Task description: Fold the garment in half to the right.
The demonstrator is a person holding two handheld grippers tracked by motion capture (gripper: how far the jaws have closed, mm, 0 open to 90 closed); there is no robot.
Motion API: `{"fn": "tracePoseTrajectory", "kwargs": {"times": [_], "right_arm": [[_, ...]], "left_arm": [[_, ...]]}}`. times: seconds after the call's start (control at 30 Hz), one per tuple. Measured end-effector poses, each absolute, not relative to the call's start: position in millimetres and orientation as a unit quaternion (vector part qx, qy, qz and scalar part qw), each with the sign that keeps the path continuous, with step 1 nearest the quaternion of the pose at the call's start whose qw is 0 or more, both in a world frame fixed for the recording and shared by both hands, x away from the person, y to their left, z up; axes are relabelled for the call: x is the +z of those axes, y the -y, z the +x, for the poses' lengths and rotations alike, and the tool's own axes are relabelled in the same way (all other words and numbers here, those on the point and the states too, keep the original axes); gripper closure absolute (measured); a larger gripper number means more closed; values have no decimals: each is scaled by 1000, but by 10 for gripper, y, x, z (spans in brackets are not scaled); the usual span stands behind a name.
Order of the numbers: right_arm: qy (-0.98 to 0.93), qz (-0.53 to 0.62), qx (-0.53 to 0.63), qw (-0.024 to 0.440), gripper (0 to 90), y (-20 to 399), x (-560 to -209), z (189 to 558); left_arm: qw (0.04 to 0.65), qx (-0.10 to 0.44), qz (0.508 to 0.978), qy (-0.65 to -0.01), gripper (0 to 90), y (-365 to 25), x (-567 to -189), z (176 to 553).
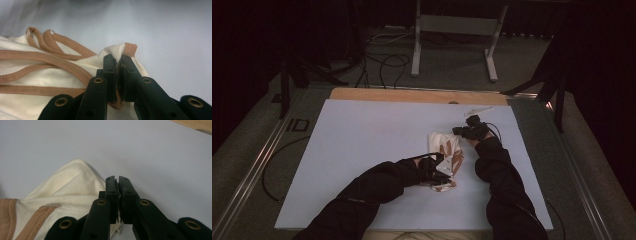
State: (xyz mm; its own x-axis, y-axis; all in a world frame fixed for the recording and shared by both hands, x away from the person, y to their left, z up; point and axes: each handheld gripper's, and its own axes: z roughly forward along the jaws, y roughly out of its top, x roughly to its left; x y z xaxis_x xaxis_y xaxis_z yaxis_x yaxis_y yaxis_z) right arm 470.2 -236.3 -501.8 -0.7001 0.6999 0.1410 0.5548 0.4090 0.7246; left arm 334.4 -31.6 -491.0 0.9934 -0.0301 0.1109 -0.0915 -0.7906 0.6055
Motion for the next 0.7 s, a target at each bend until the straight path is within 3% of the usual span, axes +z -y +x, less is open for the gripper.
{"fn": "tracePoseTrajectory", "kwargs": {"times": [0.57, 0.7], "right_arm": [[-830, 390, 388, 91, 856, 2570, -5057, 4630], [-826, 397, 389, 97, 814, 2622, -5069, 4622]], "left_arm": [[349, 21, 937, 9, 761, 389, -4887, 3340], [351, 19, 936, 8, 736, 404, -4892, 3330]]}}
